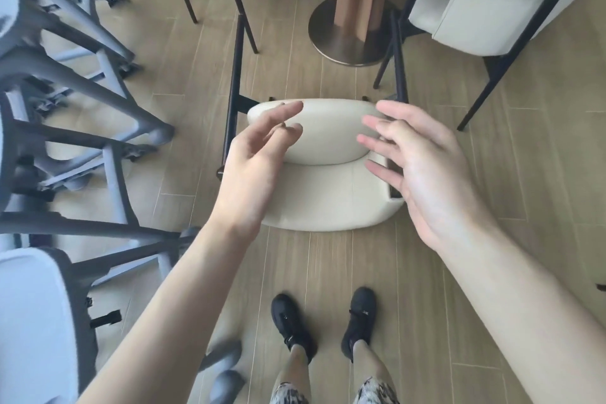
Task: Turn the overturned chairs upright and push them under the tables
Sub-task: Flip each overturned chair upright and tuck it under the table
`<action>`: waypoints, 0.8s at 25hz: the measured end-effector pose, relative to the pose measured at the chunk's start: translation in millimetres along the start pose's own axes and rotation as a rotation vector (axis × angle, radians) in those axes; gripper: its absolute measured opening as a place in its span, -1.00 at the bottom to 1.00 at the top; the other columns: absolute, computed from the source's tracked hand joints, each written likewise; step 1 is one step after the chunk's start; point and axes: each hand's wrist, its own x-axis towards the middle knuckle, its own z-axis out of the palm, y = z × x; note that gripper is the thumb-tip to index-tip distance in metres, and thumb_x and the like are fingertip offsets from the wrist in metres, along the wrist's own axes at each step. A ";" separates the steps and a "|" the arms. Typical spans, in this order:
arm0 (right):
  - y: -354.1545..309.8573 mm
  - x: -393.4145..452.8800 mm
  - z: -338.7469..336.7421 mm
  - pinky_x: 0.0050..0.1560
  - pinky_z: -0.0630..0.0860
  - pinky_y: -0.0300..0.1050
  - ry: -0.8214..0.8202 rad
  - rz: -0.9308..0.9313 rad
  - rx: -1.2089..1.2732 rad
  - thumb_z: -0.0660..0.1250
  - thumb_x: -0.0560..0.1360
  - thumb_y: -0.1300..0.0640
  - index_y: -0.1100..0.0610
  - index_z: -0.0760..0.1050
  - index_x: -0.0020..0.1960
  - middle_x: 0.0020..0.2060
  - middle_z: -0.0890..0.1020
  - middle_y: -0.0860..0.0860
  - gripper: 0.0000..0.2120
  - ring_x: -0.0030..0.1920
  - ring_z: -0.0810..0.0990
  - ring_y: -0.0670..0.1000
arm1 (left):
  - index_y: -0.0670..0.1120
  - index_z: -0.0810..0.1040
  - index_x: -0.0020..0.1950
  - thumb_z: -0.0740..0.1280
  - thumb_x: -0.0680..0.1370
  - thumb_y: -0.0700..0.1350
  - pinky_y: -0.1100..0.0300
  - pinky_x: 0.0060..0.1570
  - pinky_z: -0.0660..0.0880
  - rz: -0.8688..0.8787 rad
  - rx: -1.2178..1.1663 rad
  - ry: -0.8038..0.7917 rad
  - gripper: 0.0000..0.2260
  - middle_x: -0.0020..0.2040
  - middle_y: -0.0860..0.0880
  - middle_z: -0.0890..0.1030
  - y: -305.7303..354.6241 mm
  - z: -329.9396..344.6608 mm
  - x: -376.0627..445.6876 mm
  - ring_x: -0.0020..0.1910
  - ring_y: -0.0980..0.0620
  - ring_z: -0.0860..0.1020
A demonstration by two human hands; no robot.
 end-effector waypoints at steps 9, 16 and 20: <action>140.7 69.0 17.9 0.14 0.62 0.00 0.029 0.184 0.096 0.26 0.63 0.20 0.07 0.56 0.26 0.11 0.70 -0.01 -0.76 0.07 0.72 -0.05 | 0.12 0.68 0.18 0.31 0.54 0.03 0.09 0.44 0.38 -0.105 -0.036 0.052 -0.74 -0.04 0.40 0.66 -136.8 -0.1 65.4 0.13 0.44 0.55; 258.2 129.2 8.1 0.12 0.63 -0.02 -0.003 0.329 0.160 0.32 0.60 0.20 0.10 0.54 0.27 0.11 0.71 0.01 -0.75 0.08 0.72 -0.03 | 0.06 0.61 0.19 0.34 0.56 0.03 0.00 0.47 0.37 -0.260 -0.118 0.139 -0.77 0.19 0.17 0.67 -261.0 35.6 90.2 0.30 0.18 0.57; 330.8 159.3 -0.9 0.13 0.63 -0.01 0.000 0.401 0.178 0.36 0.58 0.20 0.08 0.56 0.21 0.11 0.72 0.01 -0.79 0.08 0.72 -0.02 | 0.08 0.56 0.27 0.31 0.45 0.13 0.03 0.41 0.41 -0.368 -0.167 0.173 -0.60 0.26 0.13 0.65 -332.1 50.3 108.0 0.28 0.19 0.58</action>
